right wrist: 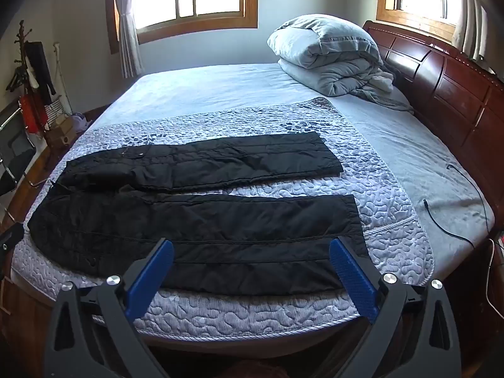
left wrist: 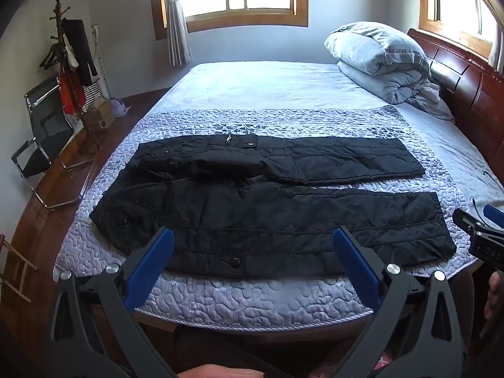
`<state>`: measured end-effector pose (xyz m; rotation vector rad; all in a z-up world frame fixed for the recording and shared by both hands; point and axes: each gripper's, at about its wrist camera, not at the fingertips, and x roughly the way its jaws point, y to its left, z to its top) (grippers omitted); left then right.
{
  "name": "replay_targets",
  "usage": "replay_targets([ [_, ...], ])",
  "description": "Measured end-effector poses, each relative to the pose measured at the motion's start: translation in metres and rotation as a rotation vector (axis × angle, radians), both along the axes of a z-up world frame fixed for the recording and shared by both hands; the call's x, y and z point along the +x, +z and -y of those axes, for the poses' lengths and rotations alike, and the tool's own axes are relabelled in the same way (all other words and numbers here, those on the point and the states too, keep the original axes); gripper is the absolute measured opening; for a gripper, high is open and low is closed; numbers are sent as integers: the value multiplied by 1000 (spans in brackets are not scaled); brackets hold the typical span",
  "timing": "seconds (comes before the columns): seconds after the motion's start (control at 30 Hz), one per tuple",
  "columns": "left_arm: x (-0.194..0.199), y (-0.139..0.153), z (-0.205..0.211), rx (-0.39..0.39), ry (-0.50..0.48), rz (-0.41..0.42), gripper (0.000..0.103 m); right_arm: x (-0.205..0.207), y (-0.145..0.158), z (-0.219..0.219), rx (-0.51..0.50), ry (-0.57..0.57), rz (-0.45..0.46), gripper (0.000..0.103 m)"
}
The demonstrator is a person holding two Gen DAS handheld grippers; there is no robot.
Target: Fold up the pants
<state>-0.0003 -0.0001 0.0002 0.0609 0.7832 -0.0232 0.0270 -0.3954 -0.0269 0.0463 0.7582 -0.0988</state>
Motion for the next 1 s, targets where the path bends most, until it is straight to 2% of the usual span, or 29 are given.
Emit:
replay_targets([
  [1.0, 3, 4, 6, 4, -6, 0, 100, 1, 0, -4, 4, 5, 0, 99],
])
